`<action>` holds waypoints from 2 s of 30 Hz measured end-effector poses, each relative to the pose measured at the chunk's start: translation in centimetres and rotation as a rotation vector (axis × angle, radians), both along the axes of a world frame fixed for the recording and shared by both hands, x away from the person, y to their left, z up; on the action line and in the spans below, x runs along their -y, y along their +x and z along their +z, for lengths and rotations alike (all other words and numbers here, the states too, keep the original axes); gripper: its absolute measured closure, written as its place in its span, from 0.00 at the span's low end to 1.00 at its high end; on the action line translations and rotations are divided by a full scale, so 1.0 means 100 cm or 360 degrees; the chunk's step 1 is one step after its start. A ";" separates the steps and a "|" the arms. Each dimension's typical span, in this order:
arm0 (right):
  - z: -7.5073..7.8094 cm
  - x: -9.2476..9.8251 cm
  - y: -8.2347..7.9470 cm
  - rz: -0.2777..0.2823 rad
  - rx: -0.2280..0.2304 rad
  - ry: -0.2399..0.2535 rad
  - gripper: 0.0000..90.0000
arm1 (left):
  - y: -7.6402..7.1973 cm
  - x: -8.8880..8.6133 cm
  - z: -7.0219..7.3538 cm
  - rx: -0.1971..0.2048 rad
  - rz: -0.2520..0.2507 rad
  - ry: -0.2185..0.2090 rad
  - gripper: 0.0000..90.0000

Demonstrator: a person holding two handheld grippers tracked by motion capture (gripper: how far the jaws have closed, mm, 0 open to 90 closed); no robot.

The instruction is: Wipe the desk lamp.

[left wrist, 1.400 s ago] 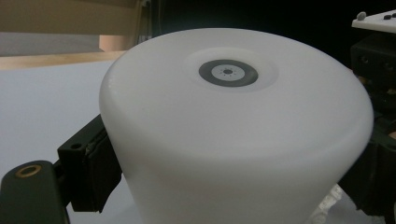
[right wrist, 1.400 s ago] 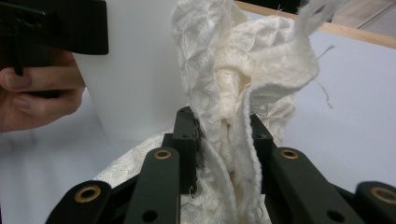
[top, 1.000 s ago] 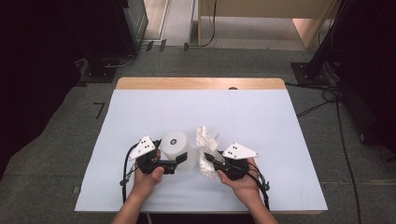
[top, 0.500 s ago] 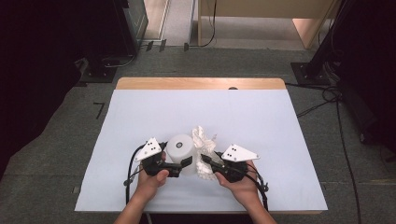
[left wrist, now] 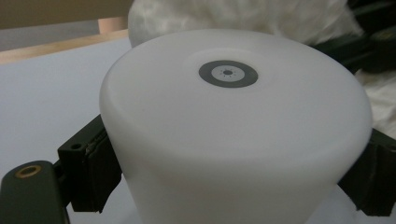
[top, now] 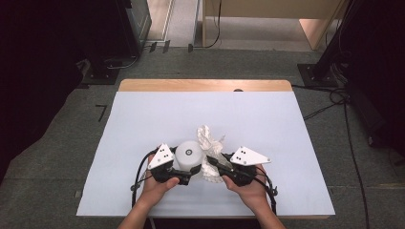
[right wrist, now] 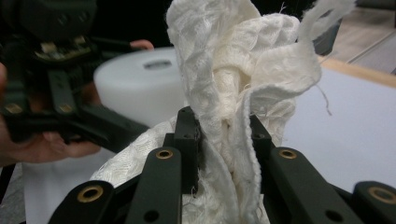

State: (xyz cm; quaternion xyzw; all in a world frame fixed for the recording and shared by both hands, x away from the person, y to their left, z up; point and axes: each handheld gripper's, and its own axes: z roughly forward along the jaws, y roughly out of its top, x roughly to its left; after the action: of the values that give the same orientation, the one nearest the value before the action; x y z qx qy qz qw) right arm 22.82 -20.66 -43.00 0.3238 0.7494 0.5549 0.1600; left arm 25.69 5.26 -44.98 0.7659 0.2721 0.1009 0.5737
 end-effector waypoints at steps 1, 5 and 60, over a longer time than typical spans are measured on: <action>-0.003 -0.001 0.001 0.0001 -0.0025 -0.0003 0.82 | 0.000 -0.002 0.001 -0.0005 -0.0001 -0.0031 0.10; -0.015 -0.004 0.006 0.0017 -0.0106 -0.0040 0.82 | 0.000 -0.009 0.005 0.0032 0.0033 -0.0085 0.10; -0.023 0.008 0.015 -0.0086 -0.0166 -0.0036 0.81 | 0.005 -0.023 0.002 0.0062 -0.0006 -0.0125 0.09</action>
State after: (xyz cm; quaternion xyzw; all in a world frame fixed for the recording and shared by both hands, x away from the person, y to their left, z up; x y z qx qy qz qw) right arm 24.32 -21.48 -45.25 0.3707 0.7539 0.5242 0.1393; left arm 26.20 7.60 -44.77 0.7411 0.2633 0.1039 0.6088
